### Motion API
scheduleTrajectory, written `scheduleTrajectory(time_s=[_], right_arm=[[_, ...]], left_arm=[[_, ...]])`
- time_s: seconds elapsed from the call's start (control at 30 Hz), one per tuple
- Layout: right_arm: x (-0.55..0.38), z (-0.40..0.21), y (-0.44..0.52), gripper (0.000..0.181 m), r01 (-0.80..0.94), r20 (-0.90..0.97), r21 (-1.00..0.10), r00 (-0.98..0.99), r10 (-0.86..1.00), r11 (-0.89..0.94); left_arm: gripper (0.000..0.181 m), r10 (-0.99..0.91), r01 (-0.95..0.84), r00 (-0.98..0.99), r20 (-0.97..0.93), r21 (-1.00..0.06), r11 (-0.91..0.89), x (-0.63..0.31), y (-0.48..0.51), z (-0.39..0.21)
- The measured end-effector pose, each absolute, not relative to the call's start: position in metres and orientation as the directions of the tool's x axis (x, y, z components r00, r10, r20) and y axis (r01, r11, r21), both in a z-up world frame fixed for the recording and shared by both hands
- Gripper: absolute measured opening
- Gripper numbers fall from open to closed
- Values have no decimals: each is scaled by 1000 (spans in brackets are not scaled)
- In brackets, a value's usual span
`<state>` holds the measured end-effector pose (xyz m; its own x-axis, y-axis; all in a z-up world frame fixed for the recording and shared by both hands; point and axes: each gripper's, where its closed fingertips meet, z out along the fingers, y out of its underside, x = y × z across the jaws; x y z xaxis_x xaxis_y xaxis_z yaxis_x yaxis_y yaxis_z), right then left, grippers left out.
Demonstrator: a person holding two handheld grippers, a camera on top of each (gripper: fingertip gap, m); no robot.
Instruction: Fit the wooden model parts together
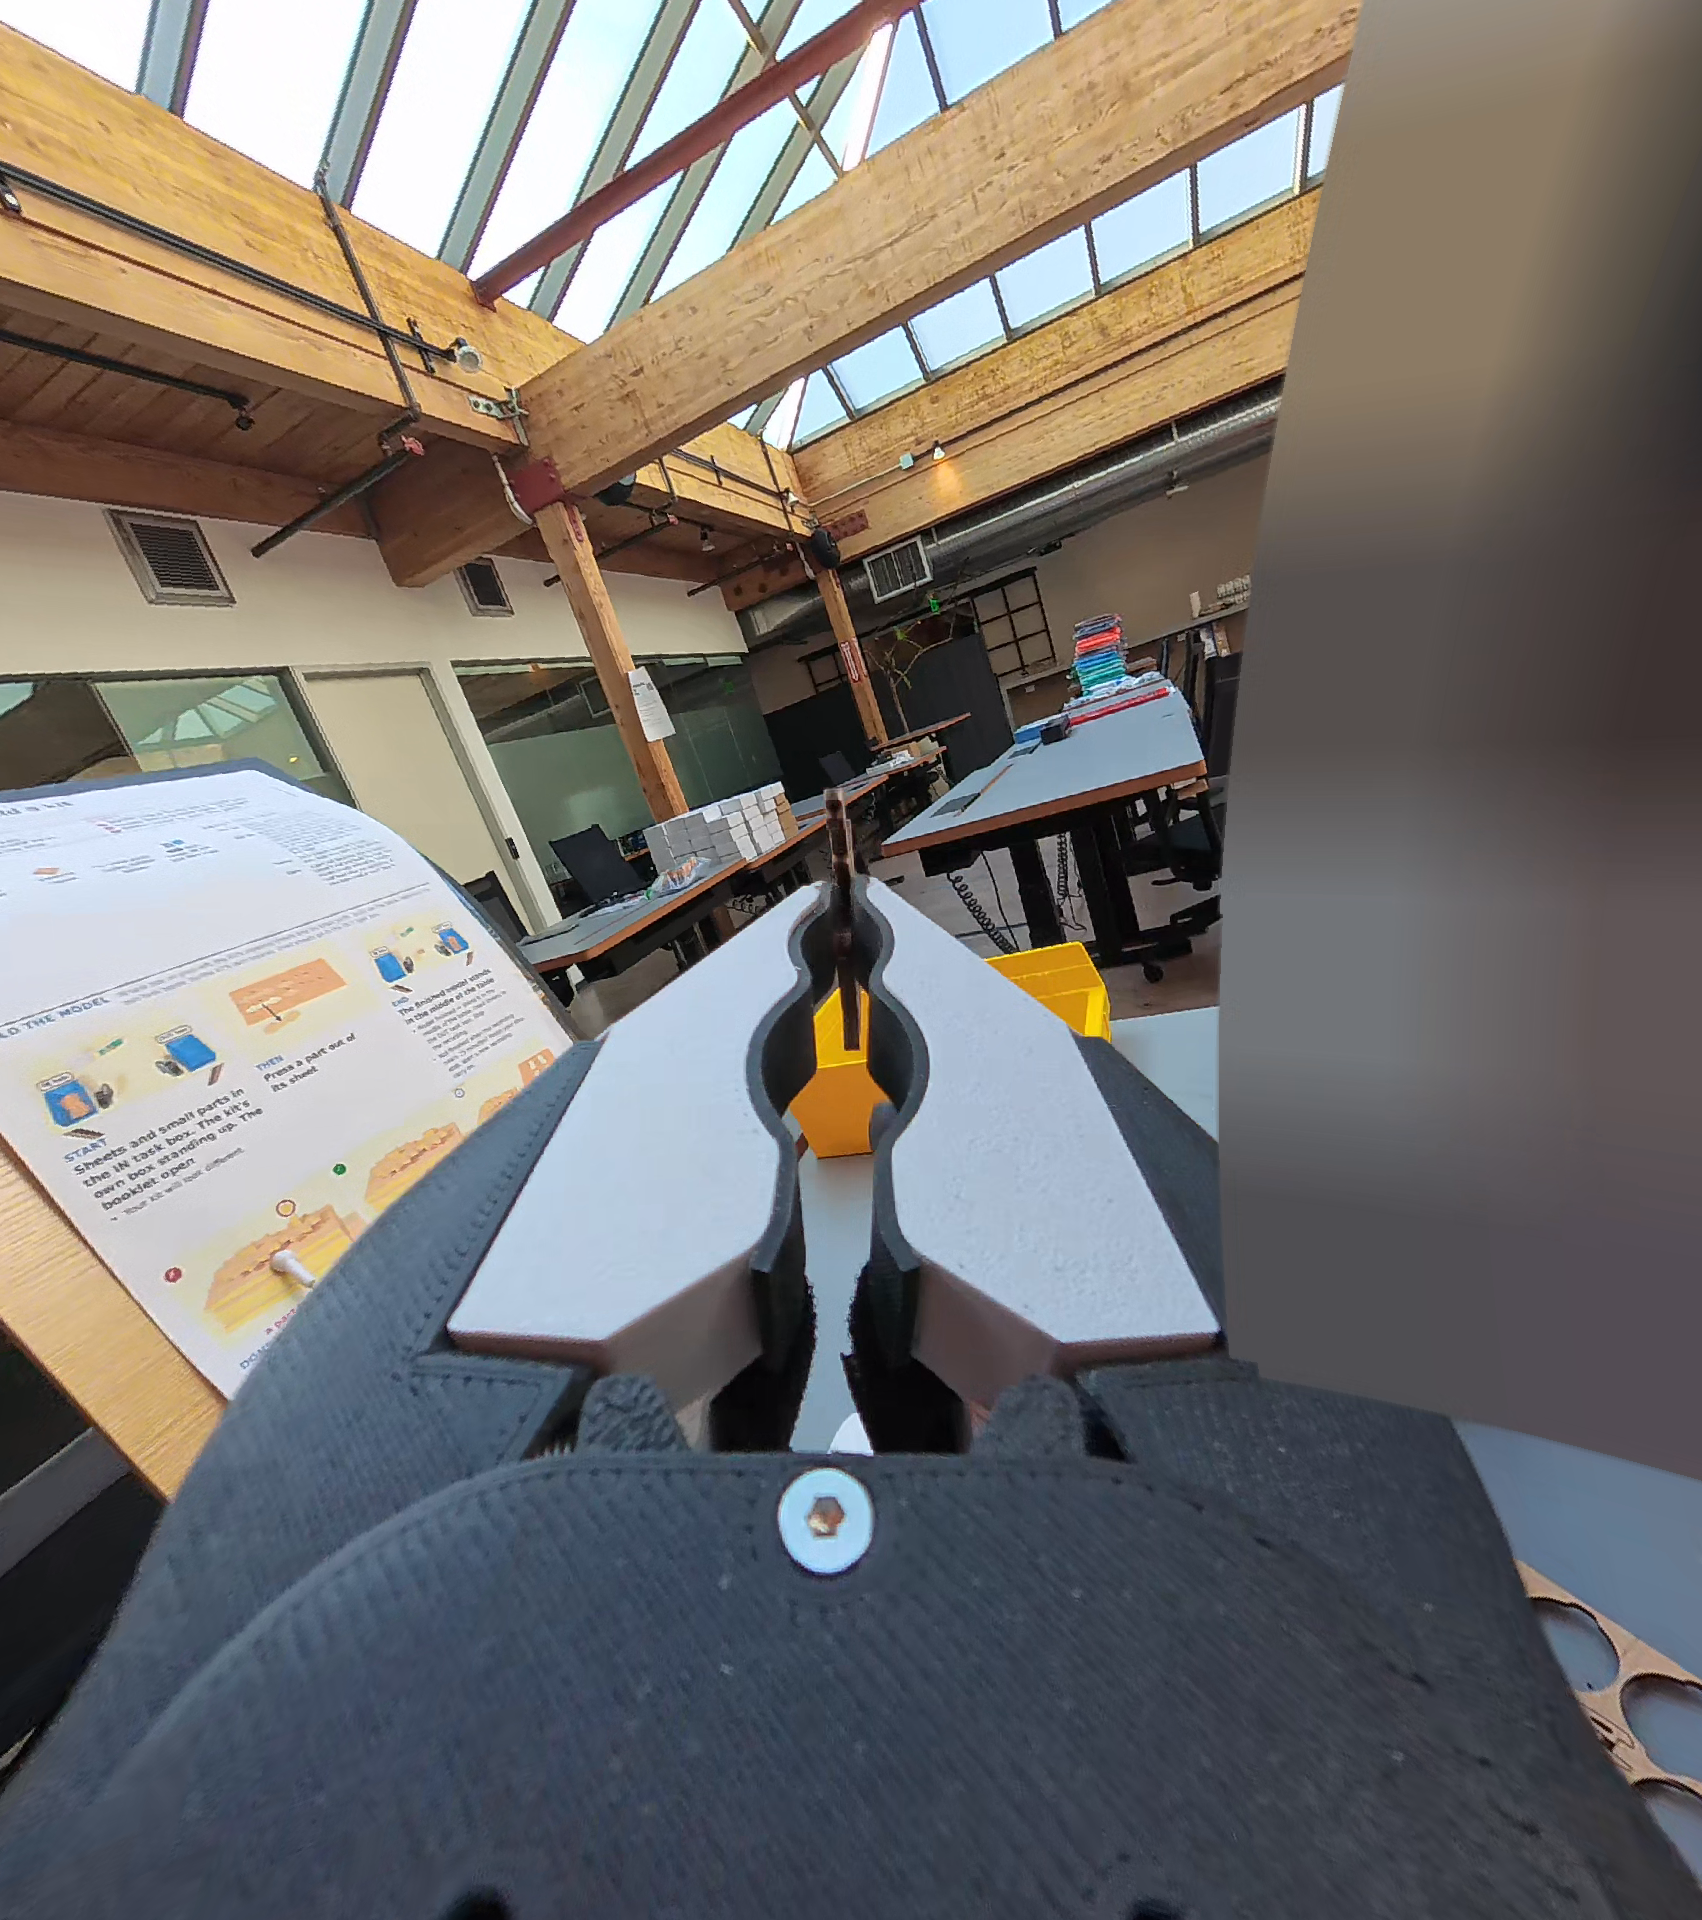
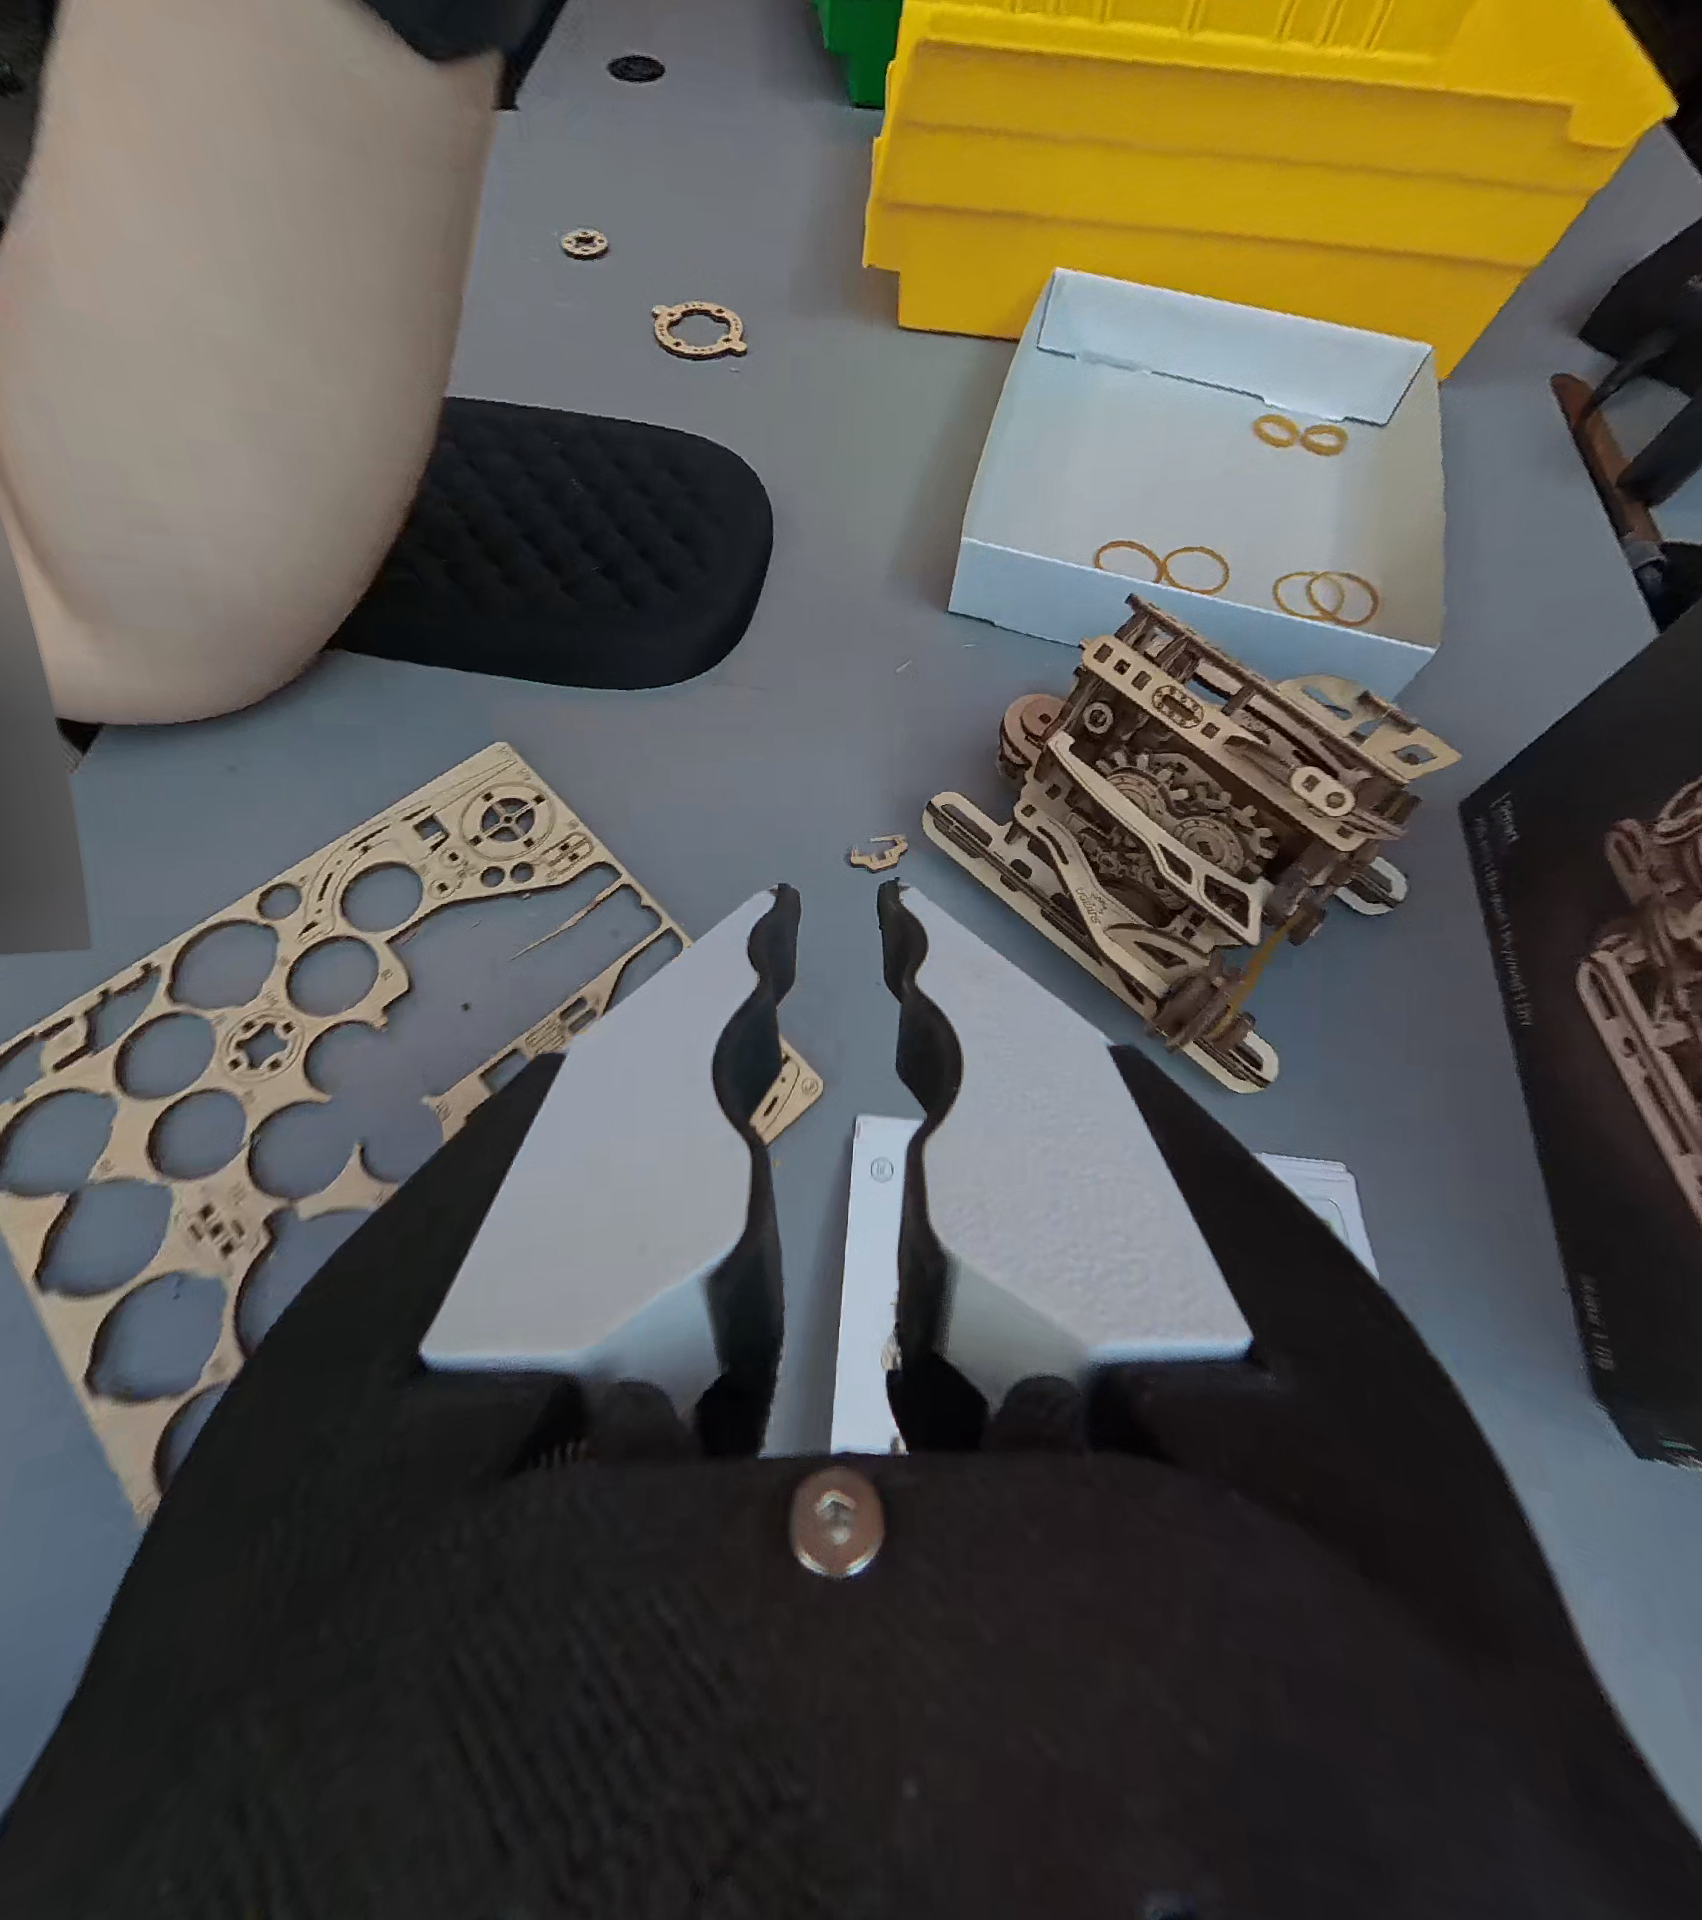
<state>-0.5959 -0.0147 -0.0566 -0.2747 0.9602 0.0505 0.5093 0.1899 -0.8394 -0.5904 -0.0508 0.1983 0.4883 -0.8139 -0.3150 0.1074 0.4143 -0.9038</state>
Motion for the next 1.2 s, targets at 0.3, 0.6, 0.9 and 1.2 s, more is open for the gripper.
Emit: scheduleTrajectory(time_s=[0.3, 0.6, 0.9, 1.2], right_arm=[[-652, -128, -24, 15, 639, 18, -746, -265, 964, 190], [-655, -153, -16, 21, 704, 66, -631, -368, 927, 325], [-663, -154, -25, 14, 681, -36, -661, -448, 893, 315], [-646, -114, -44, 13, 593, -7, -738, -483, 876, 321]], left_arm=[[0, -812, 147, 492, -315, -889, 434, -609, -66, 208], [0, -829, 196, 461, -316, -875, 443, -613, -76, 213], [0, -833, 188, 451, -321, -878, 441, -612, -75, 211], [0, -840, 138, 429, -332, -895, 424, -600, -67, 201]])
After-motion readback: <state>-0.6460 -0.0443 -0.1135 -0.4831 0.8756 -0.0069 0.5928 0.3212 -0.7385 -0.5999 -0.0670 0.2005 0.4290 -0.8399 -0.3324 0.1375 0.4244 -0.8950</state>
